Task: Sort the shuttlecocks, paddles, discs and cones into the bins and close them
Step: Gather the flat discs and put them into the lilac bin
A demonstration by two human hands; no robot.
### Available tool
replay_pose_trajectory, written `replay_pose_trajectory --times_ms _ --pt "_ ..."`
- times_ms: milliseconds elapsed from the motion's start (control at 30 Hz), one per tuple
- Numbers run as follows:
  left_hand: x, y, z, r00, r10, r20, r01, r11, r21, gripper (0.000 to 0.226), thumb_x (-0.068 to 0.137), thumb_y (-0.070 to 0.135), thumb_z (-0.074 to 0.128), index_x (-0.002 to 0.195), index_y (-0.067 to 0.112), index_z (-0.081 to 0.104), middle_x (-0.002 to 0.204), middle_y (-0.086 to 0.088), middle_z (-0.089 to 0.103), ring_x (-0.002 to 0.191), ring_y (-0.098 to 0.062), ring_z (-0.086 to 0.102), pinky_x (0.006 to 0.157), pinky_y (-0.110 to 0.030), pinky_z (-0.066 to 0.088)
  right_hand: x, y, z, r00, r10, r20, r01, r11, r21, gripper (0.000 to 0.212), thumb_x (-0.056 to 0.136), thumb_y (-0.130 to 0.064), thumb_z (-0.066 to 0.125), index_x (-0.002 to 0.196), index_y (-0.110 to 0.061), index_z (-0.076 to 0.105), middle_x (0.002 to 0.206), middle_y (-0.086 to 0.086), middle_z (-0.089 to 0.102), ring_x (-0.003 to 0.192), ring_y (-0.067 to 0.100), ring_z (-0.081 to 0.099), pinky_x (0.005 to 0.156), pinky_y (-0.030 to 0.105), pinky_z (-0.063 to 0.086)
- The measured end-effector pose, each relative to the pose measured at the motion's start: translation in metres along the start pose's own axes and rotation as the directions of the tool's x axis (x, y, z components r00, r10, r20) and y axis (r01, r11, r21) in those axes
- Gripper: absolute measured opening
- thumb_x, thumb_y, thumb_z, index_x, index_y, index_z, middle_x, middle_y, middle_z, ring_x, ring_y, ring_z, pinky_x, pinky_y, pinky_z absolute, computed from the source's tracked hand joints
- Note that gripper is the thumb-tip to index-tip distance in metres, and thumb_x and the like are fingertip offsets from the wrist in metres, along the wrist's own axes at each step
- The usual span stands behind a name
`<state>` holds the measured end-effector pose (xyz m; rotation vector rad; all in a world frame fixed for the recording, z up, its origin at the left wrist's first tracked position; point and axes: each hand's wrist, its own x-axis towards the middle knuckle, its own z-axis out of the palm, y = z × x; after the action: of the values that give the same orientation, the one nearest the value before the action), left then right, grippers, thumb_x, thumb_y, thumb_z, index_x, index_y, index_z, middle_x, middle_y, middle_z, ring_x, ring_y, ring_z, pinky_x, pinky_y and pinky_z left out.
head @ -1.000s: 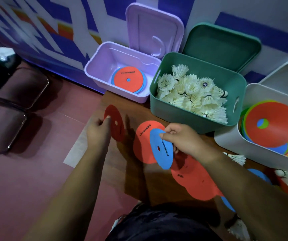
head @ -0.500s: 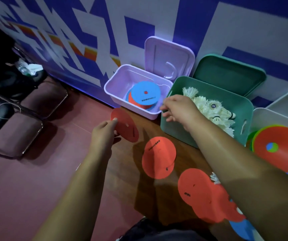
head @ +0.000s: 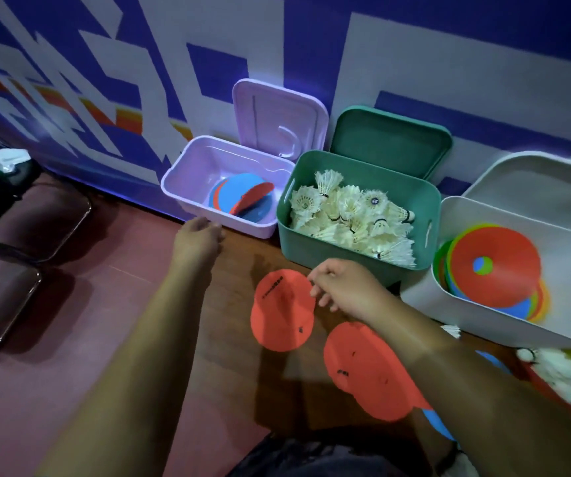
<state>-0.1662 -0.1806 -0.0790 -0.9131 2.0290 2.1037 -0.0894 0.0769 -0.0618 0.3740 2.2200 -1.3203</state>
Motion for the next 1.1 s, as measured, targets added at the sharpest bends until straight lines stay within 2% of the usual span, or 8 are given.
replay_pose_trajectory --times_ms 133,233,300,367,467,567,900,1100 --pt "-0.001 -0.079 -0.001 0.973 -0.226 0.045 0.204 0.938 0.281 0.046 0.083 0.02 0.072 0.127 0.012 0.064 0.101 -0.016 0.072 0.085 -0.026 0.069 0.079 -0.038 0.055 -0.01 0.033 -0.007 0.998 0.068 -0.001 -0.068 0.998 -0.018 0.018 0.104 -0.023 0.055 0.102 -0.016 0.07 0.087 -0.002 0.078 0.064 0.013 0.067 0.055 0.026 0.05" --pt "-0.004 -0.136 -0.001 0.965 -0.261 0.023 0.199 0.787 0.585 0.077 0.07 0.039 0.076 0.138 0.007 0.061 0.125 -0.021 0.071 0.112 -0.035 0.069 0.099 -0.047 0.057 -0.014 0.071 -0.013 0.99 0.138 -0.042 -0.14 0.988 -0.057 0.016 0.102 -0.023 0.056 0.1 -0.017 0.071 0.094 0.002 0.079 0.065 0.013 0.069 0.049 0.021 0.048" --pt "-0.015 -0.151 0.004 0.972 -0.233 0.021 0.155 0.712 0.685 0.069 0.081 0.037 0.079 0.138 0.003 0.059 0.128 -0.022 0.068 0.12 -0.037 0.065 0.101 -0.045 0.055 -0.015 0.1 -0.016 0.984 0.157 -0.088 -0.167 0.978 -0.125 0.013 0.098 -0.025 0.06 0.095 -0.025 0.072 0.094 0.0 0.078 0.078 0.017 0.074 0.059 0.025 0.051" --pt "-0.019 -0.162 0.011 0.976 -0.214 0.044 0.108 0.649 0.753 0.068 0.074 0.047 0.086 0.119 -0.001 0.066 0.112 -0.023 0.072 0.108 -0.037 0.069 0.083 -0.041 0.056 -0.017 0.127 -0.019 0.98 0.155 -0.125 -0.185 0.942 -0.281 0.016 0.093 -0.024 0.066 0.105 -0.03 0.074 0.108 -0.005 0.073 0.102 0.018 0.071 0.077 0.026 0.049" --pt "-0.014 -0.184 0.018 0.98 -0.188 0.068 0.035 0.497 0.867 0.101 0.048 0.079 0.076 0.11 -0.001 0.066 0.103 -0.024 0.071 0.097 -0.04 0.07 0.072 -0.039 0.053 -0.017 0.16 -0.021 0.988 0.111 -0.109 -0.149 0.876 -0.458 0.055 0.087 -0.018 0.072 0.141 -0.022 0.062 0.139 0.002 0.054 0.13 0.02 0.054 0.104 0.027 0.042" --pt "-0.006 -0.203 0.021 0.985 -0.153 0.079 -0.001 0.452 0.892 0.093 0.064 0.062 0.083 0.122 -0.005 0.056 0.12 -0.029 0.063 0.113 -0.045 0.062 0.091 -0.046 0.054 -0.016 0.181 -0.021 0.991 0.121 -0.054 -0.132 0.854 -0.503 0.08 0.086 -0.017 0.075 0.159 -0.021 0.042 0.157 0.003 0.04 0.142 0.023 0.048 0.113 0.033 0.043" --pt "0.029 -0.254 0.009 0.993 -0.113 0.036 0.013 0.408 0.913 0.084 0.051 0.068 0.07 0.105 0.003 0.071 0.095 -0.015 0.075 0.091 -0.035 0.074 0.076 -0.04 0.062 -0.009 0.198 0.001 0.99 0.087 -0.11 -0.134 0.825 -0.549 0.073 0.088 -0.012 0.073 0.154 -0.018 0.041 0.149 0.001 0.03 0.121 0.032 0.059 0.089 0.044 0.057" --pt "-0.048 -0.179 0.023 0.992 -0.117 0.037 0.038 0.584 0.811 0.04 0.074 0.02 0.083 0.098 -0.003 0.061 0.095 -0.024 0.071 0.088 -0.04 0.071 0.059 -0.032 0.046 -0.014 0.195 0.002 0.992 -0.011 -0.127 -0.065 0.815 -0.576 0.021 0.098 -0.029 0.067 0.117 -0.021 0.065 0.125 0.003 0.047 0.106 0.029 0.063 0.084 0.041 0.055"
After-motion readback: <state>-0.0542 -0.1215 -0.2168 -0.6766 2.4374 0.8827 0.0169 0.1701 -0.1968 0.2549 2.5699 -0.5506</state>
